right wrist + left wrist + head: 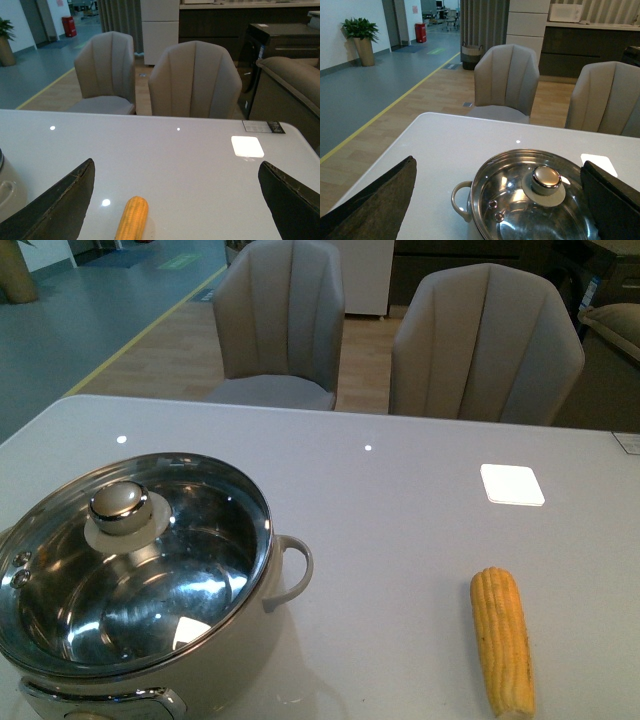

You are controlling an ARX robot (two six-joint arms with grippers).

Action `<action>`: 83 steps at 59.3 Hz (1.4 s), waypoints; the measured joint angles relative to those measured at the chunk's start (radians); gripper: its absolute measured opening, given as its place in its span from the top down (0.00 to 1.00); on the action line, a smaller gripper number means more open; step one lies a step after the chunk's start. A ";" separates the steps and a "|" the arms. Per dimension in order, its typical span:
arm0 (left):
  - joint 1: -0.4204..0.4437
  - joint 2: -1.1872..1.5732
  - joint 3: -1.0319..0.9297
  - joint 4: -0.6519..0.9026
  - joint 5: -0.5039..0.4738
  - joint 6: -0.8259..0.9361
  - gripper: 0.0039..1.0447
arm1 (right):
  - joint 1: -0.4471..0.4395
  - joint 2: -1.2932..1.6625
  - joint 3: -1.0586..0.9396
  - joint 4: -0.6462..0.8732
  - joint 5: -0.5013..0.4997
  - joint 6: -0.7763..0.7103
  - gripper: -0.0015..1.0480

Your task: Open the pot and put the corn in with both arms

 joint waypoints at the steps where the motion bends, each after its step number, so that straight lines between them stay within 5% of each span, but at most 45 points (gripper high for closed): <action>1: 0.000 0.000 0.000 0.000 0.000 0.000 0.06 | 0.000 0.000 0.000 0.000 0.000 0.000 0.08; 24: 0.000 0.000 0.000 0.000 0.000 0.000 0.06 | 0.000 0.000 0.000 0.000 0.000 0.000 0.08; 30: 0.006 0.121 0.090 -0.243 0.085 -0.028 0.06 | 0.000 0.000 0.000 0.000 0.000 0.000 0.08; 38: -0.011 0.186 0.135 -0.320 0.105 -0.049 0.06 | 0.000 0.000 0.000 0.000 0.000 0.000 0.08; 47: -0.060 0.323 0.200 -0.163 0.083 -0.049 0.06 | 0.000 0.000 0.000 0.000 0.000 0.000 0.08; 67: -0.222 1.097 0.270 0.540 -0.023 0.013 0.06 | 0.000 0.000 0.000 0.000 0.000 0.000 0.08; 83: -0.231 1.449 0.367 0.747 -0.045 0.045 0.06 | 0.000 0.000 0.000 0.000 0.000 0.000 0.08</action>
